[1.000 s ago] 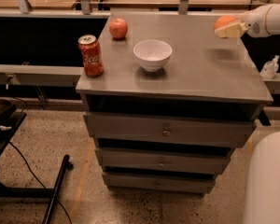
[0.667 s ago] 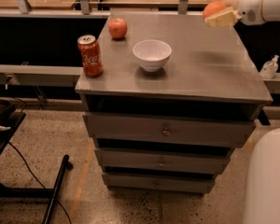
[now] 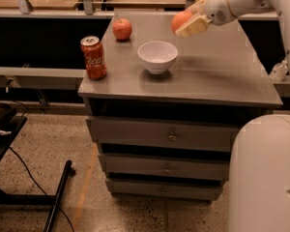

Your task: Place orange into white bowl

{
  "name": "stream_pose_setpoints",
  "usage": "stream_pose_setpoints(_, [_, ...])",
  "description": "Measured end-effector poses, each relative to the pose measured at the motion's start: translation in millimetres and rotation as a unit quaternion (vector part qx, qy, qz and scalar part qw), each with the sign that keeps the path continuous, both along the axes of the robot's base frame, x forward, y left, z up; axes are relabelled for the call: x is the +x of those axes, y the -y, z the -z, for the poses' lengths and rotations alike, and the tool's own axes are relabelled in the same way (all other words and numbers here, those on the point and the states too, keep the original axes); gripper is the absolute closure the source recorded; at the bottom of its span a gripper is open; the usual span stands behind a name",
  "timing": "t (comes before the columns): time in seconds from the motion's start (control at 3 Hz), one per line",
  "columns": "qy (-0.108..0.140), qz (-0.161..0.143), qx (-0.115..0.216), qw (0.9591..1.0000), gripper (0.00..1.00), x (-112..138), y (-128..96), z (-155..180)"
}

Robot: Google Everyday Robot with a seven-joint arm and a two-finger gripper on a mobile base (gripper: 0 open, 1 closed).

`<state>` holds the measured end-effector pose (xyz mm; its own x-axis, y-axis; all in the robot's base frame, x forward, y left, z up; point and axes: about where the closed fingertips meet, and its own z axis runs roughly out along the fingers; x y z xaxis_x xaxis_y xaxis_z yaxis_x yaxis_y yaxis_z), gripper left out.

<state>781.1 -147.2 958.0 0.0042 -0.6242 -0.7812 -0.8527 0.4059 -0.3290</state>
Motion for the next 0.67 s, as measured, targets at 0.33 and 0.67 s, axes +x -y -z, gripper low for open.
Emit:
stream_pose_setpoints(0.33, [-0.017, -0.044, -0.026, 0.9986, 0.84, -9, -39, 11])
stream_pose_setpoints(0.67, [-0.015, -0.078, -0.039, 0.9961, 0.61, -24, -60, 7])
